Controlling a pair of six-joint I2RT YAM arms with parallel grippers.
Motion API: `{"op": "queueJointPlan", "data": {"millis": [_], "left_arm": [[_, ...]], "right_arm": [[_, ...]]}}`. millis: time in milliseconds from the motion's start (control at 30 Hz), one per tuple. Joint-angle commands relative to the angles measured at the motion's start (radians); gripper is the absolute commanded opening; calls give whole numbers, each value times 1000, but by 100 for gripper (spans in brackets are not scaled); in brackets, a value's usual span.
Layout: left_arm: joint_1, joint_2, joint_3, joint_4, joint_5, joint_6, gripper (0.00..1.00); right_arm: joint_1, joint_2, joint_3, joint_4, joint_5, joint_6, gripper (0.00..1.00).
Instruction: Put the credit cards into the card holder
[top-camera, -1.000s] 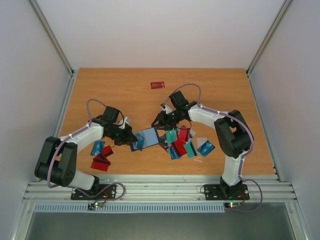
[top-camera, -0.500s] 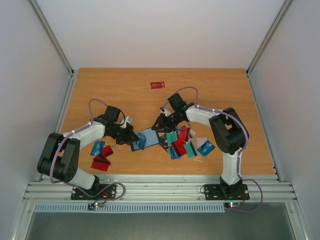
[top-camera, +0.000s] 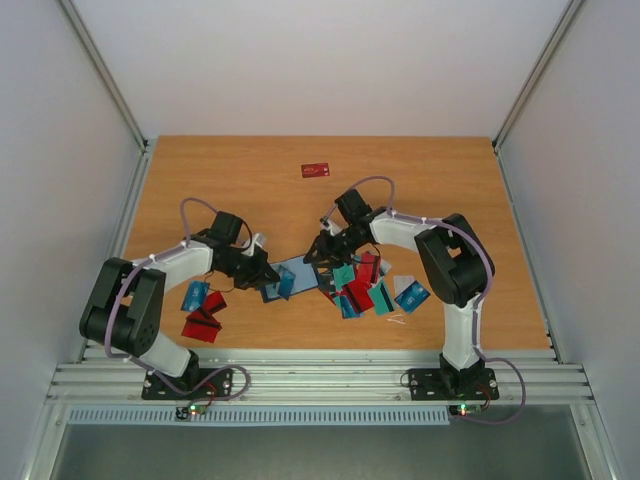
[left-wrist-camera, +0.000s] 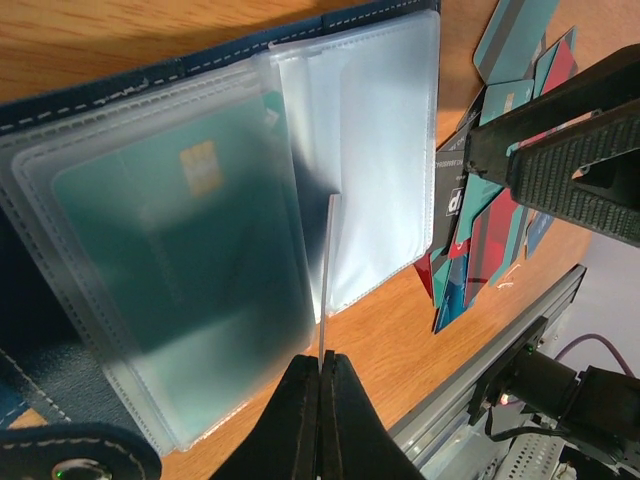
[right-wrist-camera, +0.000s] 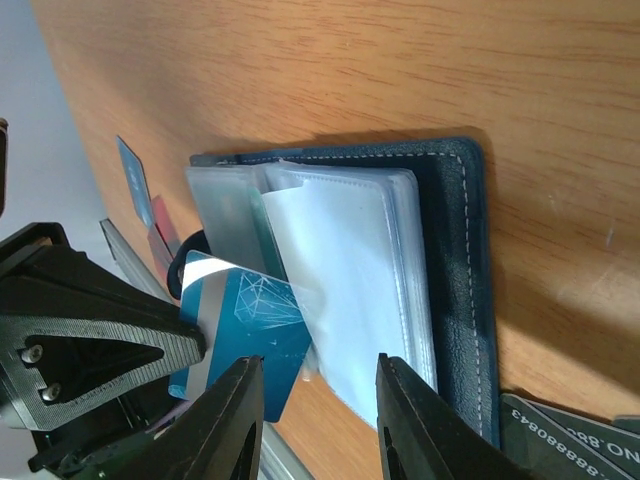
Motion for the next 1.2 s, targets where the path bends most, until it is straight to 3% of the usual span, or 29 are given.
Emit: {"op": "queueJointPlan", "data": {"millis": [0, 933, 1167], "left_arm": [[6, 19, 28, 51, -3, 4, 0], [7, 113, -4, 242, -1, -106, 0], [-1, 150, -19, 321, 5, -160, 0]], "right_arm": [[5, 18, -19, -5, -18, -23, 33], [30, -19, -98, -16, -91, -3, 29], [23, -44, -66, -72, -37, -53, 29]]}}
